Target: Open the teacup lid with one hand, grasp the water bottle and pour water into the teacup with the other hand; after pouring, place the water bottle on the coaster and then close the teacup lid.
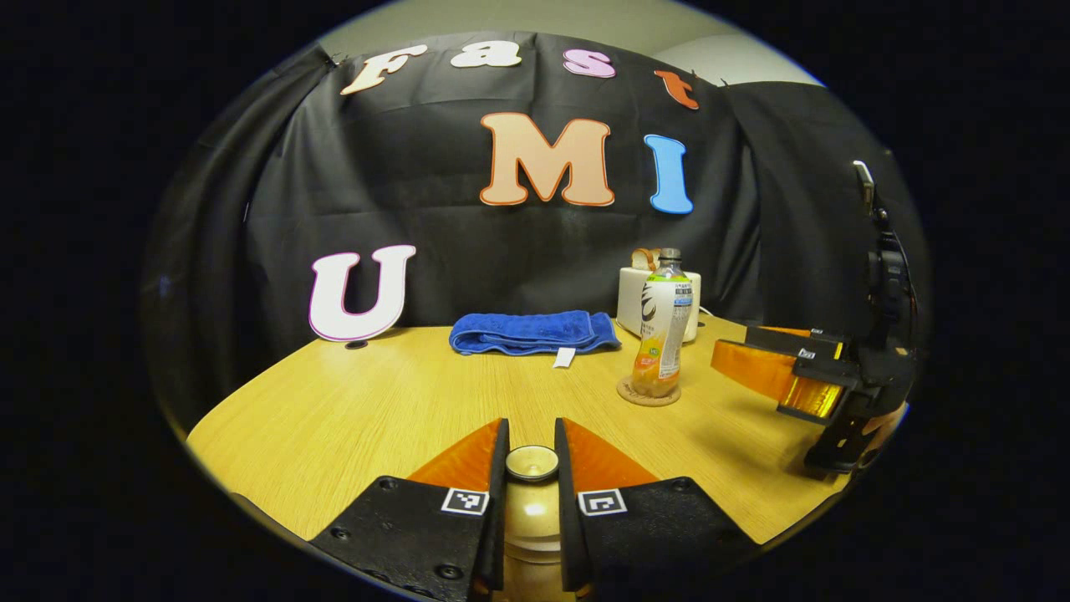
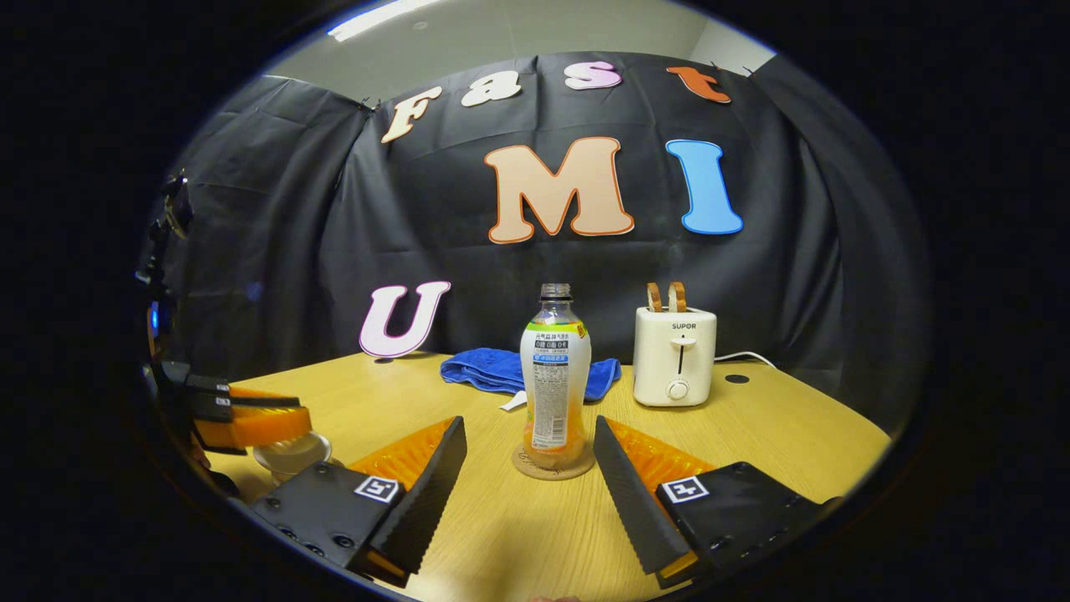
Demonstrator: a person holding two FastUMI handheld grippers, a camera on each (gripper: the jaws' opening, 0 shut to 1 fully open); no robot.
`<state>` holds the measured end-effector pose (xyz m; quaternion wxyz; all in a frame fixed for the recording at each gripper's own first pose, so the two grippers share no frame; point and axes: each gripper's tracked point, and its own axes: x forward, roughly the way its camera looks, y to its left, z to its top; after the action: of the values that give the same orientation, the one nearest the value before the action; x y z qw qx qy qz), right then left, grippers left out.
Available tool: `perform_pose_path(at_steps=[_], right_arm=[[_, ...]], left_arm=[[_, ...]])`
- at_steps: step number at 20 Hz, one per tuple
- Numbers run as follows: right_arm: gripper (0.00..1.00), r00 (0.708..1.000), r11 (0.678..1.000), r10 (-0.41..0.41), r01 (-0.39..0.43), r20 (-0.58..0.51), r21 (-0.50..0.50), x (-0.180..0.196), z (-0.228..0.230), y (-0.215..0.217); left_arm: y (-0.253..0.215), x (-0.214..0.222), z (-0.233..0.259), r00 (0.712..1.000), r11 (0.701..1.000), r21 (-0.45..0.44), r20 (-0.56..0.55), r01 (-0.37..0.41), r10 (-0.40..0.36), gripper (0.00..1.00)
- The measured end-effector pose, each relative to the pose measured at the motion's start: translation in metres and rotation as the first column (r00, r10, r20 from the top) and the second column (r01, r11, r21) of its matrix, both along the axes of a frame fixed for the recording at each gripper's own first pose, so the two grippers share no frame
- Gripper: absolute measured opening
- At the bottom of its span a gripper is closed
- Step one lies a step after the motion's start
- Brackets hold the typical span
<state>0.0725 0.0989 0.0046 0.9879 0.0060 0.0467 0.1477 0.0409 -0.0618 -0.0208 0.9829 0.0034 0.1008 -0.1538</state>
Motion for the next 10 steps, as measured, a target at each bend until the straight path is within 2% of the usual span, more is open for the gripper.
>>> perform_pose_path(at_steps=[1, 2, 10], right_arm=[[0.94, 1.0, 1.0, 0.001, -0.001, 0.005, 0.002, -0.0005, 0.0016, -0.0001], [0.97, 1.0, 1.0, 0.003, -0.003, 0.007, -0.001, -0.002, 0.0017, -0.0006], [0.97, 1.0, 1.0, 0.01, -0.01, 0.006, 0.0, -0.0104, 0.0034, -0.0006]], left_arm=[[-0.0005, -0.0002, -0.0005, 1.0, 1.0, 0.003, -0.006, 0.001, -0.001, 0.24], [-0.003, -0.0003, 0.0002, 1.0, 1.0, 0.003, 0.0, 0.005, -0.005, 0.24], [-0.0061, -0.0031, -0.004, 1.0, 1.0, 0.012, 0.004, 0.007, -0.007, 0.27]])
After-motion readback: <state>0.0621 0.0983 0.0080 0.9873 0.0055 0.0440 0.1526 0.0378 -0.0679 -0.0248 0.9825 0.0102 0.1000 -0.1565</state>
